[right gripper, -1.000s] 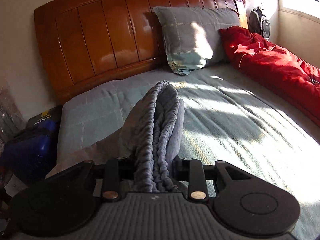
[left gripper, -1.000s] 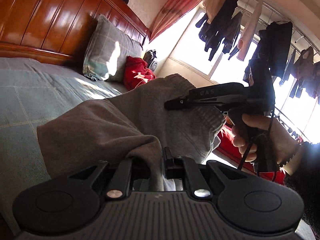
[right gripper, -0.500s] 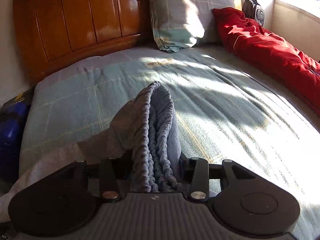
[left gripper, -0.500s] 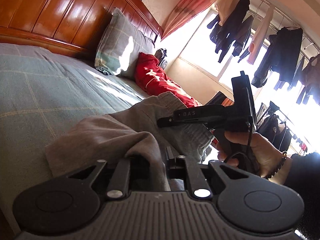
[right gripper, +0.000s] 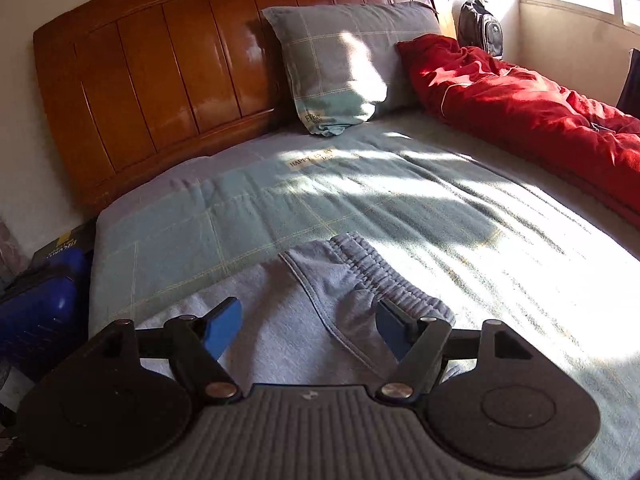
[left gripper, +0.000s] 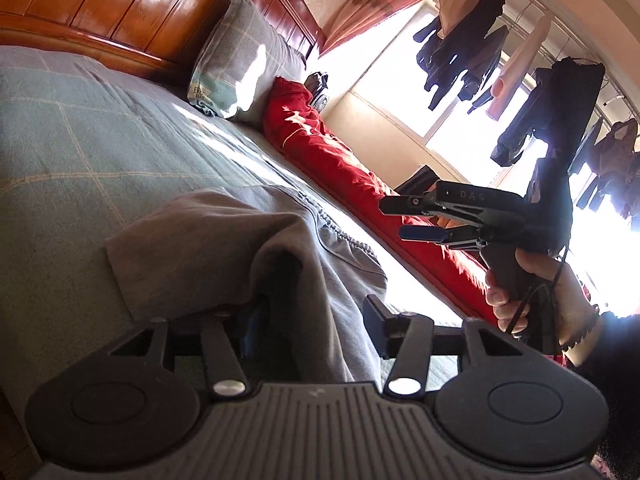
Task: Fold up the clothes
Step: 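Lower the pants onto the blanket and open the right gripper, then release the grey sweatpants from the left gripper and withdraw it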
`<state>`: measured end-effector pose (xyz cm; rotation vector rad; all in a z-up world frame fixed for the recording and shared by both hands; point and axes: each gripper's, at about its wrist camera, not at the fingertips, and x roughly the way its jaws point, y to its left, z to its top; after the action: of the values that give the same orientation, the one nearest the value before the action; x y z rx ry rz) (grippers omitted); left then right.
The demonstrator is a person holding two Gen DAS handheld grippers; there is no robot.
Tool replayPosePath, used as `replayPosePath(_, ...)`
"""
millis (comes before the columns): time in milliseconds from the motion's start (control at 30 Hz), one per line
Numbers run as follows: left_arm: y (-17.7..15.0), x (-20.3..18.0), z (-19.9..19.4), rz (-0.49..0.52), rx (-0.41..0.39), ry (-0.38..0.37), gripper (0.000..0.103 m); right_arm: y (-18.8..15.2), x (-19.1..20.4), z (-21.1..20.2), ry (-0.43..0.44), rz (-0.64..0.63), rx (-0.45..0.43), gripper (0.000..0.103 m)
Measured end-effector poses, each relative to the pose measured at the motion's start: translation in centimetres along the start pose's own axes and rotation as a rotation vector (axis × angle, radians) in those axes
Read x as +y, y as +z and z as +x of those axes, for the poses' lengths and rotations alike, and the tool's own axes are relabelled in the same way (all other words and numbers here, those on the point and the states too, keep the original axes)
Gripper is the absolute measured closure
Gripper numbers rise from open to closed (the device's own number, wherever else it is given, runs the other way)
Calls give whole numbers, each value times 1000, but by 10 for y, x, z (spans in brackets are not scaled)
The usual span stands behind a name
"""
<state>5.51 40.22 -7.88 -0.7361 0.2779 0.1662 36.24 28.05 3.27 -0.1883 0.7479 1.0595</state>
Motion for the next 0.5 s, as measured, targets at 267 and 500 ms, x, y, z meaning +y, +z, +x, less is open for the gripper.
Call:
replayPosePath(267, -13, 72, -5, -515, 2, -289, 34, -81, 13, -28, 103, 54, 99, 25)
replayPosePath(500, -40, 121, 6, -886, -117, -265, 29, -127, 12, -68, 138, 168, 82, 24)
